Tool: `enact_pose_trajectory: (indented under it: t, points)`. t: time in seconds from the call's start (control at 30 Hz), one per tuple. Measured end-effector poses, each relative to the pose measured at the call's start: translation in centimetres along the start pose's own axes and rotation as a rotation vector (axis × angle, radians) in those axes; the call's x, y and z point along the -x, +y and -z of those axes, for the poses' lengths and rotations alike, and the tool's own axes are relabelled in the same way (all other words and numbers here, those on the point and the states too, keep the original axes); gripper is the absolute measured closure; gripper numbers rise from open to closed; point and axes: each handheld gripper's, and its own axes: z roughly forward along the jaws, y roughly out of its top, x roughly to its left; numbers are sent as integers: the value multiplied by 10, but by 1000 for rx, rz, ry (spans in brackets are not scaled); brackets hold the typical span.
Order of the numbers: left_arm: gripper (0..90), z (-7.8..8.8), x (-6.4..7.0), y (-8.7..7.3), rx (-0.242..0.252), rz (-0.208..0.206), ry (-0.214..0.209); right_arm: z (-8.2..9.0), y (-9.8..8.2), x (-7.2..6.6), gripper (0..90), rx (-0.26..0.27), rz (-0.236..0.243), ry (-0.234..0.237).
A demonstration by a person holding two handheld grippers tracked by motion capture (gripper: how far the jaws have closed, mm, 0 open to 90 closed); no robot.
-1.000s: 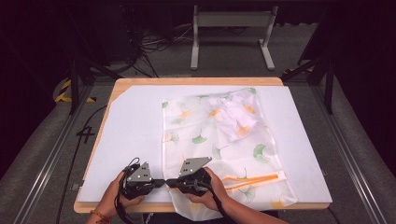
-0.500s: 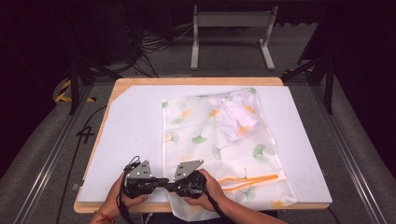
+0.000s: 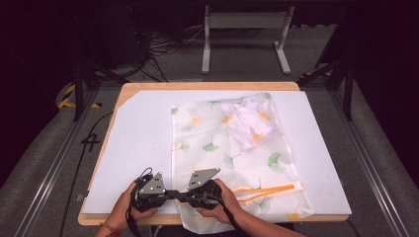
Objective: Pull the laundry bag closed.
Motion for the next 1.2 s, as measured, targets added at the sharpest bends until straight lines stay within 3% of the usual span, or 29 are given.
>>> enact_pose_trajectory:
  t: [0.33, 0.53, 0.73, 1.0, 1.2]
  points:
    - [900, 0, -2, -2, 15, 3, -11, 3, -1, 2, 900, -10, 3, 4]
    - [900, 0, -5, -3, 21, 17, -30, 6, -4, 4, 900, -4, -34, -5]
    - [900, 0, -4, -3, 21, 21, -29, 9, -3, 5, 900, -13, -41, -28]
    - [900, -1, -3, -3, 21, 16, -23, 20, -5, 7, 900, -30, -47, -51]
    - [900, -1, -3, -2, 18, 17, -21, 39, -11, 10, 900, -45, -46, -93]
